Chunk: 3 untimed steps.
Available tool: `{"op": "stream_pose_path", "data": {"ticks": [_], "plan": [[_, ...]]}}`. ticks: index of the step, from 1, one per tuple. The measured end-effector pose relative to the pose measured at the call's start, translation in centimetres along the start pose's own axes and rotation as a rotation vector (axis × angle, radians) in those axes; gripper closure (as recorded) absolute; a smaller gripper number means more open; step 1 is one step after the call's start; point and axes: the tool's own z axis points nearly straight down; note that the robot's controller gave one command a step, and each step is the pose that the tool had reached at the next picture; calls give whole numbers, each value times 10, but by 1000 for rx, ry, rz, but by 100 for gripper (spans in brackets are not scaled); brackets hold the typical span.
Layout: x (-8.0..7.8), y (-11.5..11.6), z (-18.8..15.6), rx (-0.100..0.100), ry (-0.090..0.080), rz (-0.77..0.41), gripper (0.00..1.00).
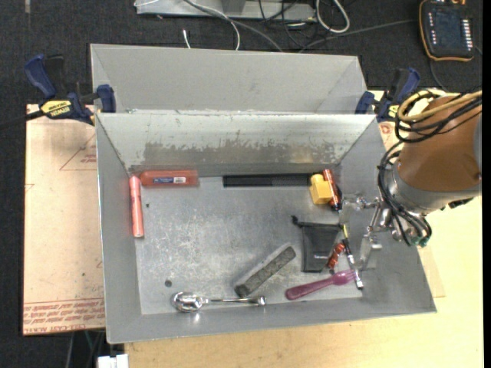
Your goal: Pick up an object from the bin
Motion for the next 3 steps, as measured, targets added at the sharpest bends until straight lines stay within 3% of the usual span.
{"op": "stream_pose_path", "data": {"ticks": [1, 2, 3], "plan": [[-2, 1, -4, 1, -7, -4, 0], [32, 93, 83, -1, -13, 90, 0], [26, 80, 36, 6, -22, 14, 0]]}}
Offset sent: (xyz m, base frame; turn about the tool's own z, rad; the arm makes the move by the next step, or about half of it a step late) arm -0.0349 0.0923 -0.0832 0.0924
